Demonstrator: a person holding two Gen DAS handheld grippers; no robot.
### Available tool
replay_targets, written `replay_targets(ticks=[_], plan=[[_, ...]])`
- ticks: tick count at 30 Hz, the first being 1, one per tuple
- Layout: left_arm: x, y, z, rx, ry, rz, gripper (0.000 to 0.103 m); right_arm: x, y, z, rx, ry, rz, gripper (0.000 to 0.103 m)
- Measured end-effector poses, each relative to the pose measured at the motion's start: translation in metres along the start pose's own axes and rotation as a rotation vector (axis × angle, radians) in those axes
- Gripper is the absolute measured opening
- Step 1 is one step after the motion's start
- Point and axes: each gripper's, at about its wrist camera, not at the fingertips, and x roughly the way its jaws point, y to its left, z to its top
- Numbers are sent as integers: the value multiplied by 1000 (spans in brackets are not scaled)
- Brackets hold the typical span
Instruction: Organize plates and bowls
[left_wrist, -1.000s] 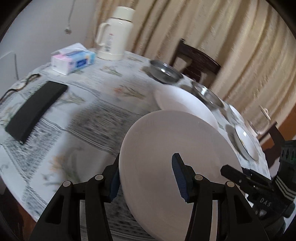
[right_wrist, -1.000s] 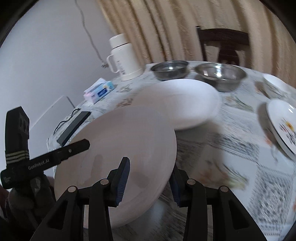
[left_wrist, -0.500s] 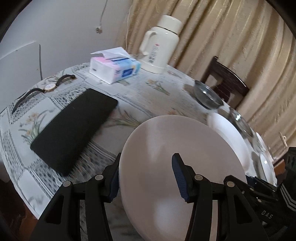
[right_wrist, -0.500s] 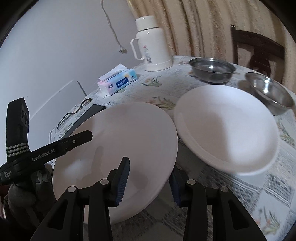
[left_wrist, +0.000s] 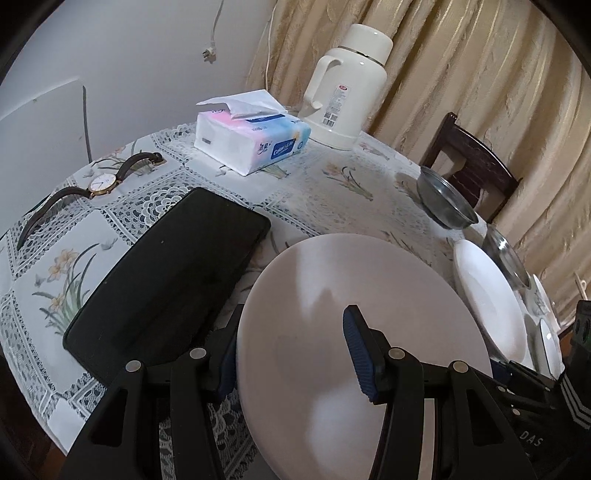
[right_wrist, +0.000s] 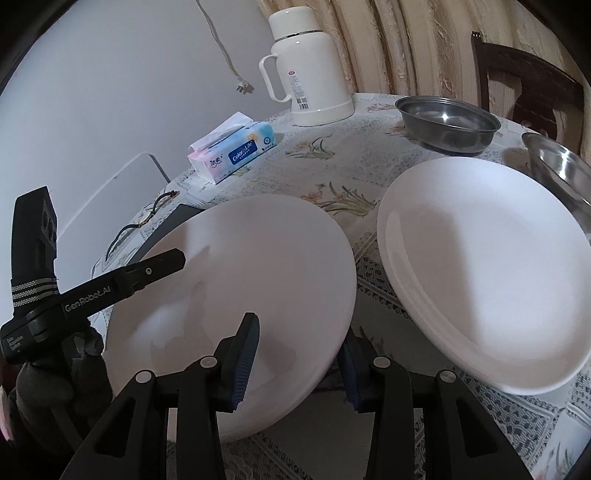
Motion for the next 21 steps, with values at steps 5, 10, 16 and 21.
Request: replay_targets(ticks=[5, 10, 16, 21], plan=[[4, -1, -1, 9, -4, 15, 53, 3, -1, -1, -1, 1, 4, 44], [5, -1, 0, -2, 8, 16, 53, 3, -3, -2, 13, -6, 27, 46], [3, -2, 2, 2, -6, 34, 57, -3, -5, -3, 9, -35, 24, 58], [-1, -1, 4, -13, -14, 46, 57, -7, -12, -7, 27, -31, 31, 59]])
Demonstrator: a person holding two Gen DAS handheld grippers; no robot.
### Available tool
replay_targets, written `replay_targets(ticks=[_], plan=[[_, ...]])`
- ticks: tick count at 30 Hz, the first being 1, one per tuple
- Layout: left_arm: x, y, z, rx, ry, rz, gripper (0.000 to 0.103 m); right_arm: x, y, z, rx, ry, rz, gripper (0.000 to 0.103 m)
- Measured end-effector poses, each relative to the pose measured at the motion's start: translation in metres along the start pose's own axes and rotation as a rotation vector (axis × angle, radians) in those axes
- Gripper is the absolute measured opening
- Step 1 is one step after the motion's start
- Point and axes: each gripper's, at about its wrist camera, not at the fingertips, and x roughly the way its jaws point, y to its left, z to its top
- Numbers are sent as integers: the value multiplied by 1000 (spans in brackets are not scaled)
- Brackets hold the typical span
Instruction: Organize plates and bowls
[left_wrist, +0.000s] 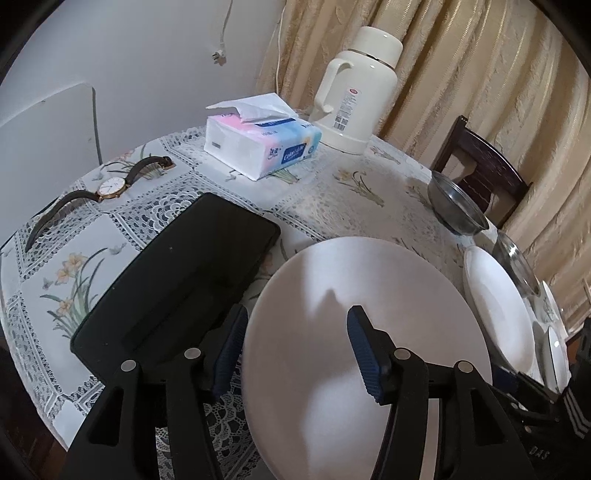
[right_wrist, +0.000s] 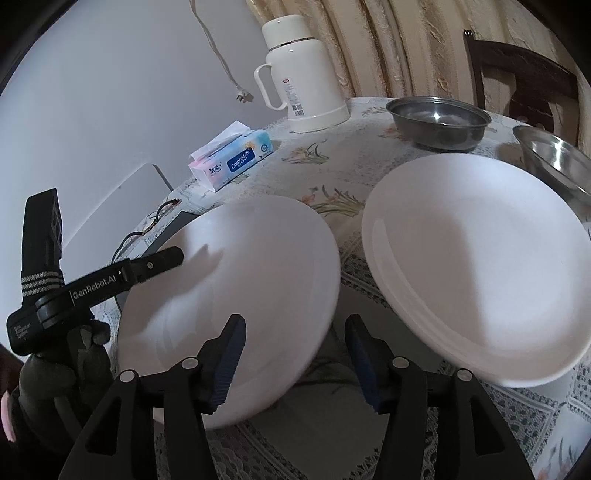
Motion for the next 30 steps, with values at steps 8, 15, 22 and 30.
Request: replay_targets(ticks=[8, 15, 22, 30], plan=[[-17, 0, 4, 2, -47, 90, 57, -16, -6, -9, 13, -16, 11, 59], [-32, -13, 6, 28, -76, 100, 57, -34, -13, -13, 36, -49, 11, 59], [-43, -38, 5, 77, -94, 69, 63, -51, -24, -18, 66, -85, 3, 63], [-40, -69, 0, 129, -54, 27, 69, -69, -48, -22, 155, -137, -8, 81]])
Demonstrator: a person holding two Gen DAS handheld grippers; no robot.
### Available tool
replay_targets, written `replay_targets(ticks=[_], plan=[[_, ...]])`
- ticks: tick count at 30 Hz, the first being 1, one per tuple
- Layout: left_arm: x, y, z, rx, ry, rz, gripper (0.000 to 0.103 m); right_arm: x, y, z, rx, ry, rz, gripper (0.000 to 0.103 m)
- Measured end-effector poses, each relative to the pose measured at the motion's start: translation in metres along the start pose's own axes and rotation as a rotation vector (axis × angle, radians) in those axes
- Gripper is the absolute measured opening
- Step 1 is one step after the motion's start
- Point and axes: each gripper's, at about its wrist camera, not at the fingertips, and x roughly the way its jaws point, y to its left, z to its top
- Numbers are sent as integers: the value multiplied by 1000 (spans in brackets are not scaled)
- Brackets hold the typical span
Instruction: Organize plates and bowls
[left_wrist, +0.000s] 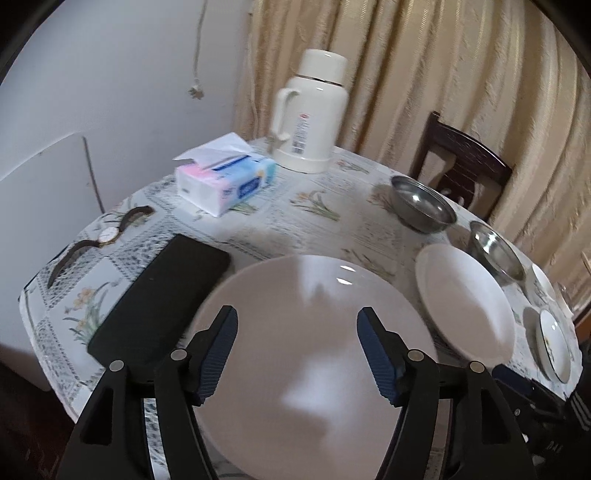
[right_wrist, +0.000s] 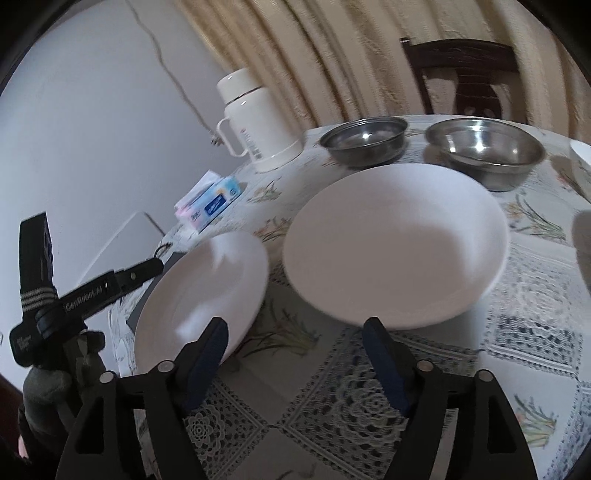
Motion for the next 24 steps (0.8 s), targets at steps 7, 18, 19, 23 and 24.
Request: replay_targets(ticks=[7, 18, 19, 23, 24], plan=[[11, -33, -2, 38, 62, -90, 72, -12, -25, 6, 83, -34, -23, 89], [36, -72, 2, 89, 130, -133, 72, -19, -75, 10, 238, -43, -58, 89], [38, -75, 3, 91, 136, -134, 72, -19, -78, 10, 250, -43, -59, 89], [48, -82, 7, 86, 163, -150, 72, -20, -88, 13, 278, -40, -63, 89], [49, -82, 9, 84, 166, -152, 72, -21, -90, 14, 279, -40, -63, 89]])
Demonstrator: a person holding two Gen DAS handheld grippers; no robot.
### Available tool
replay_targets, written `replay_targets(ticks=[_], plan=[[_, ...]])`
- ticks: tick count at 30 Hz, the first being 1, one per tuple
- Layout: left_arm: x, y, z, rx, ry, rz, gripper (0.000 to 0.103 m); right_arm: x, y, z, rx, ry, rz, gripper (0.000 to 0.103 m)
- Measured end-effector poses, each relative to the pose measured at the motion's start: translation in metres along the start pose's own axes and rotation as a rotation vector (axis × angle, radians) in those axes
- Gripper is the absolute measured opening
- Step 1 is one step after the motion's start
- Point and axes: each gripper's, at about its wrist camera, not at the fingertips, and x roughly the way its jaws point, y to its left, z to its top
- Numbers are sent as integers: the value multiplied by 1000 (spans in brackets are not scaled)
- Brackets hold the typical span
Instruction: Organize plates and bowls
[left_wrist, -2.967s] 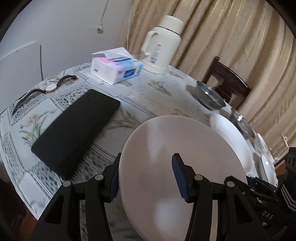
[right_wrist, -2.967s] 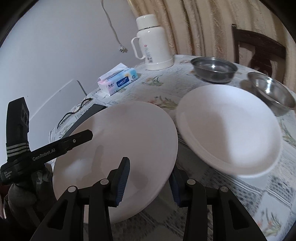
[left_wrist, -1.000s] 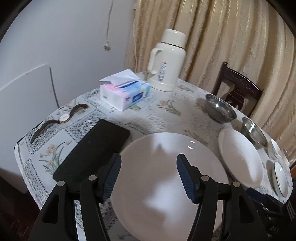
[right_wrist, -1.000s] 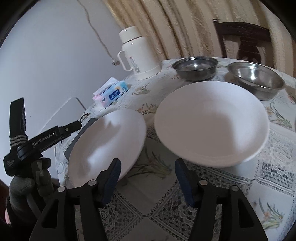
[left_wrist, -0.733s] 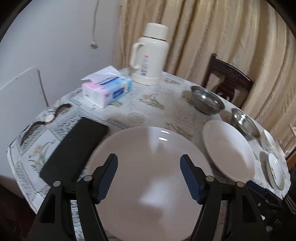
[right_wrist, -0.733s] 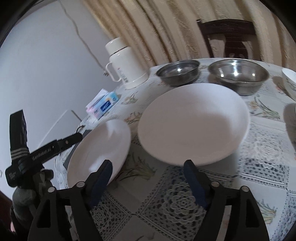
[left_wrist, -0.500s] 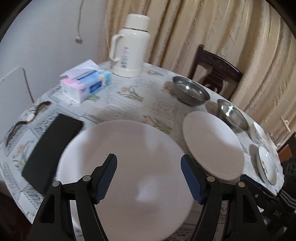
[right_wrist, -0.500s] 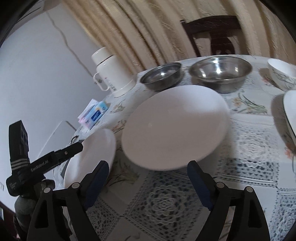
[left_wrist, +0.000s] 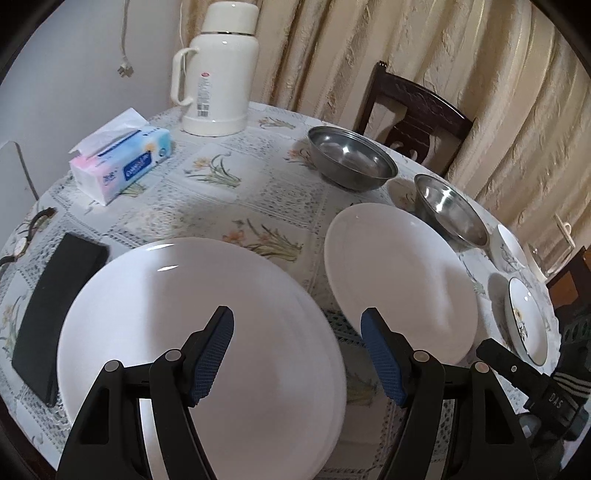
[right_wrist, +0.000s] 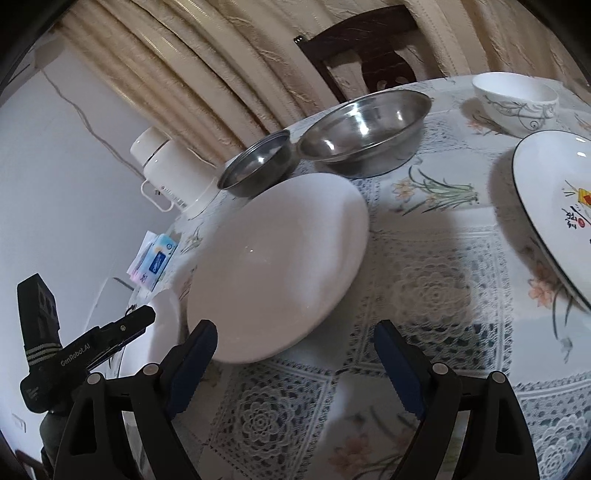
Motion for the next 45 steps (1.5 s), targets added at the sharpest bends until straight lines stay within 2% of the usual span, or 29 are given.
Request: replay_targets(ticks=[8, 14, 26, 38, 41, 45], plan=[[16, -11, 20, 16, 16, -14, 72, 4, -9, 12, -14, -8, -9, 89], [34, -21, 39, 26, 38, -28, 72, 11, -17, 22, -8, 2, -25, 84], [86, -24, 70, -20, 151, -94, 72, 25, -26, 37, 3, 23, -13, 78], [110, -19, 79, -77, 202, -167, 72, 34, -28, 44, 16, 34, 22, 77], [113, -24, 79, -60, 201, -164, 72, 35, -28, 44, 13, 34, 31, 77], [116, -29, 79, -65, 215, -197, 72, 39, -26, 46, 13, 39, 52, 77]])
